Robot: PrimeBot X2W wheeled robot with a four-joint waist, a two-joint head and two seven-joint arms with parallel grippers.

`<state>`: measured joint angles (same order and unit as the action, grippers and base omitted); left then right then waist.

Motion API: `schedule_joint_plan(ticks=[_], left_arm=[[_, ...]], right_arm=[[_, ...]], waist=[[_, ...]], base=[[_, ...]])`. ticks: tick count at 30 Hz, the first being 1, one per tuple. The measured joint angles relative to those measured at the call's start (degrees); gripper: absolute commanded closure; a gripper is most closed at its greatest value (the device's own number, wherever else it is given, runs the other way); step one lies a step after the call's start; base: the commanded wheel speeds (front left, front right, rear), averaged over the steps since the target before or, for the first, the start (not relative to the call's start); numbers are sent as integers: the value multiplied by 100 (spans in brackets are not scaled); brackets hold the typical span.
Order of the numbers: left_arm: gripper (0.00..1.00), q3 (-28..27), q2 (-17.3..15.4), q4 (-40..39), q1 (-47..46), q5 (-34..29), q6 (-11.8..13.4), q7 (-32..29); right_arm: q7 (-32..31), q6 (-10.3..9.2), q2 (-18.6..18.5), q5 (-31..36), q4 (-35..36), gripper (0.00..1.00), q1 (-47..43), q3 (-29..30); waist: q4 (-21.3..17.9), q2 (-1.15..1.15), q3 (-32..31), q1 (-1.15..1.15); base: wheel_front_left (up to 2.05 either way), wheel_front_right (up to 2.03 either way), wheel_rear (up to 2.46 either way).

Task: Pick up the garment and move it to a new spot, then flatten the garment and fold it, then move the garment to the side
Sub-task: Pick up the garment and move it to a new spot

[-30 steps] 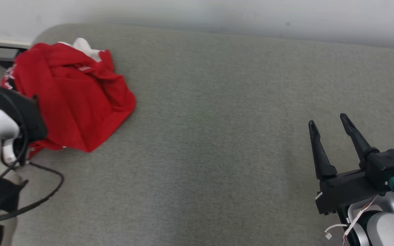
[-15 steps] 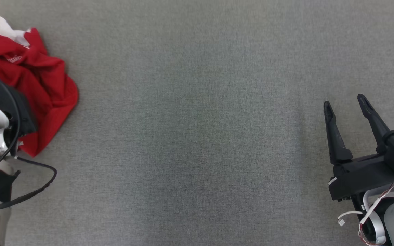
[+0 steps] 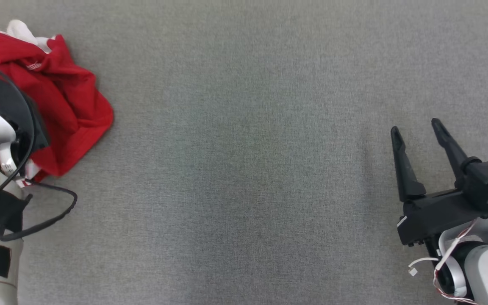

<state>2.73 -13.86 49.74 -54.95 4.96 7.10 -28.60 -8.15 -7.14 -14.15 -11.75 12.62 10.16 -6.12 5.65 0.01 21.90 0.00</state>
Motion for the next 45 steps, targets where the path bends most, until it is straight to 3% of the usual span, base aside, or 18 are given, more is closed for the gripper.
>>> schedule_joint_plan(ticks=[11, 23, 34, 41, 45], left_arm=[[100, -60, 45, -112, -446, -758, 0, 450], [100, 413, 433, -370, -825, -843, -81, 1196], [100, 858, 1225, -1051, -912, -722, -388, 1360], [100, 1139, 1295, -1711, -872, -396, -526, 1262], [100, 1628, 1274, -2157, -576, -186, -646, 1191]], right_arm=[[64, 0, 352, -129, -548, 0, 32, -196], [249, 0, 721, -236, -1056, 0, 32, -405], [413, 0, 724, -235, -978, 0, -89, -215], [421, 0, 709, -233, -827, 0, -293, -8], [441, 0, 730, -234, -750, 0, -375, 47]], waist=[[73, -1, -637, -1], [-101, -1, -1358, -1], [-813, -1, -1759, -1], [-1346, -1, -1820, -1], [-1695, -2, -1757, -1]], base=[[0, 0, 0], [0, 0, 0], [0, 0, 0], [0, 0, 0], [0, 0, 0]])
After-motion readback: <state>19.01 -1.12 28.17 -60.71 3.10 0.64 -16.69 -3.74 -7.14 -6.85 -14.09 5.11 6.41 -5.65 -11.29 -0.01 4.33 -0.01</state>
